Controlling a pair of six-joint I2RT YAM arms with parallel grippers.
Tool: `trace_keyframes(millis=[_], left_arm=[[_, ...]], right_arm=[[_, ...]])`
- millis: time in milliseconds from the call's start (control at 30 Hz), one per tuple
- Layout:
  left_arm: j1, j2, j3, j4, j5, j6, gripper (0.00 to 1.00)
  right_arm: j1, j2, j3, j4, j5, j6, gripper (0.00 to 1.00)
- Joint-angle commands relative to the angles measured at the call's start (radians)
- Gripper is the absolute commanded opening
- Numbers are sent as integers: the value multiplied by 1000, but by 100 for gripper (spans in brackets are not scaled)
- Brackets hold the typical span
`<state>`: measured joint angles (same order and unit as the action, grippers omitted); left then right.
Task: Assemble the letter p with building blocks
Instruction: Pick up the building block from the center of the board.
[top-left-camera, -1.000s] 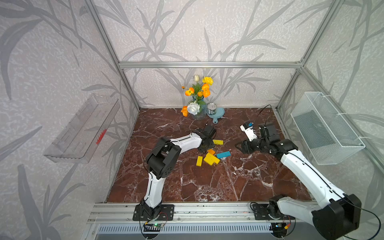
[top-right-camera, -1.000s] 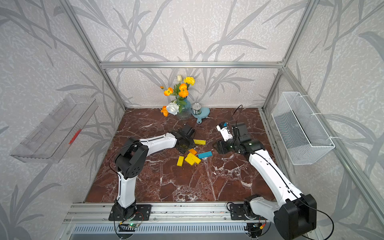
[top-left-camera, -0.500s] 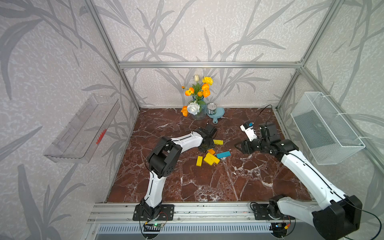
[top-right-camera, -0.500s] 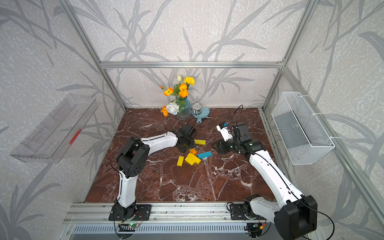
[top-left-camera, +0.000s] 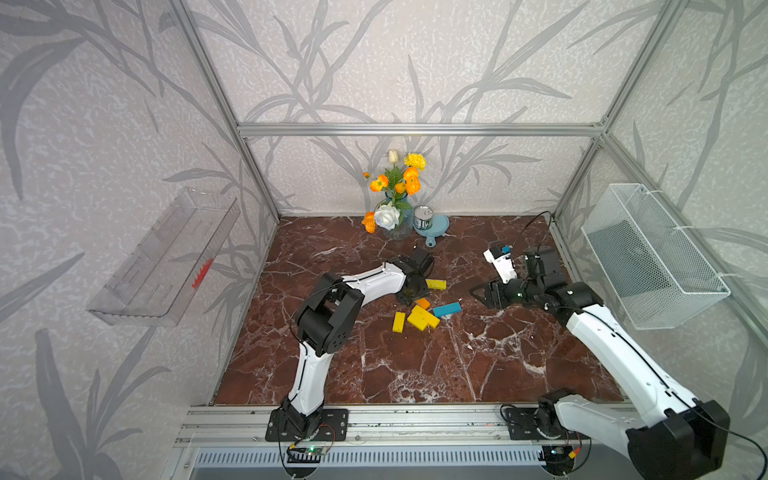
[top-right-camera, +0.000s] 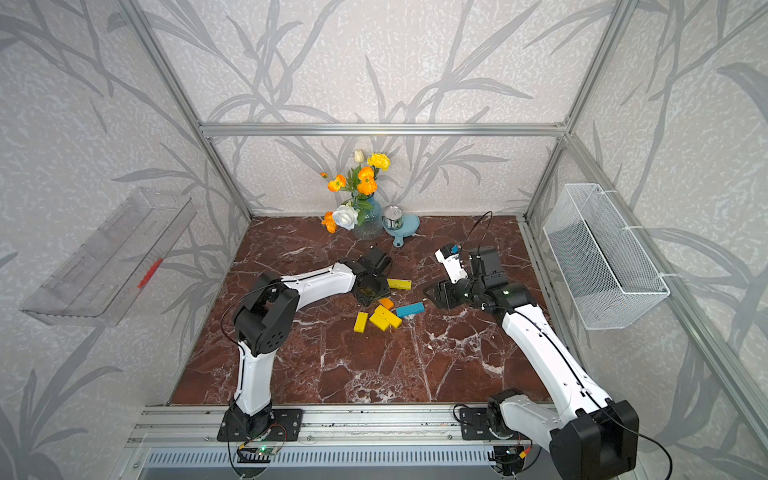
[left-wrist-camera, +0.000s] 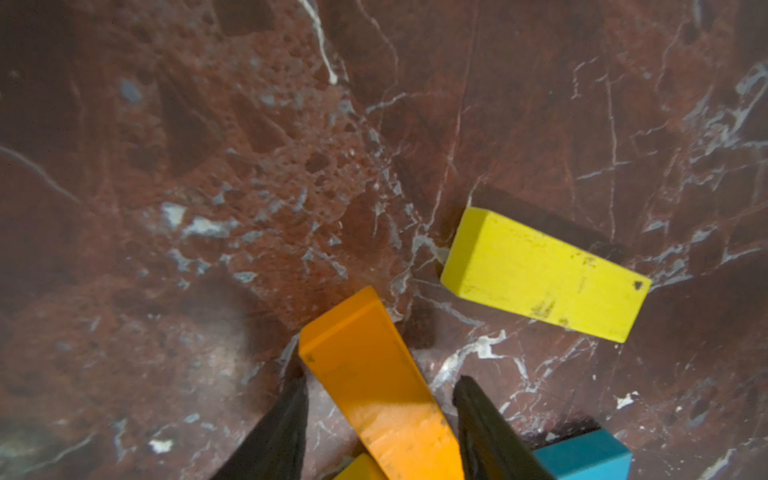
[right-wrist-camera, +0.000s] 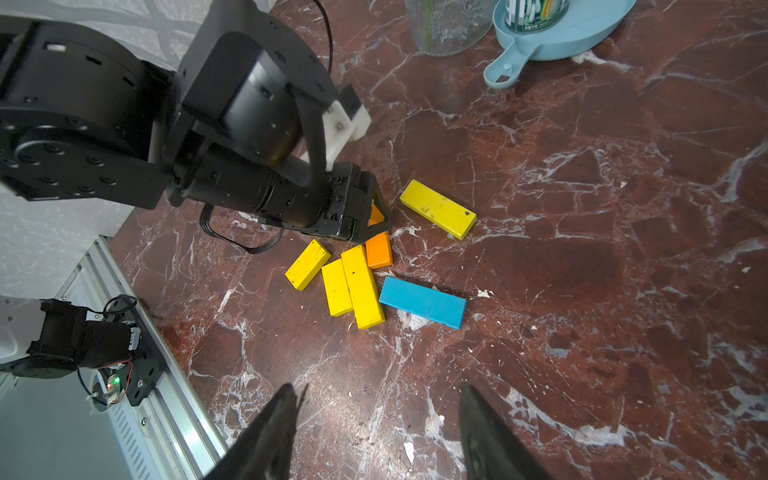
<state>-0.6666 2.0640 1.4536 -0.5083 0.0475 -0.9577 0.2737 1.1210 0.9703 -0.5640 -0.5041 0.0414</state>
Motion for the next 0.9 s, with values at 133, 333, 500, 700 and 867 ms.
trace_keyframes(millis=[133,333,500,700,867], left_arm=[[-2,73,-4,-36,47,-8,48],[-2,59,-9,-91,36,34,37],[-2,34,-45,-118,29,72,27],[-2,6,-48,-189,-3,151,26],[8,-3,-25,-222,-23,231,26]], right_arm=[[-17,-27,-22,24,-37,21,62],[-22,-30,-31,34,-54,28,62],[-25,-33,-38,42,-63,36,62],[-27,-37,-44,52,-68,46,62],[-27,-50,-66,76,-74,71,62]])
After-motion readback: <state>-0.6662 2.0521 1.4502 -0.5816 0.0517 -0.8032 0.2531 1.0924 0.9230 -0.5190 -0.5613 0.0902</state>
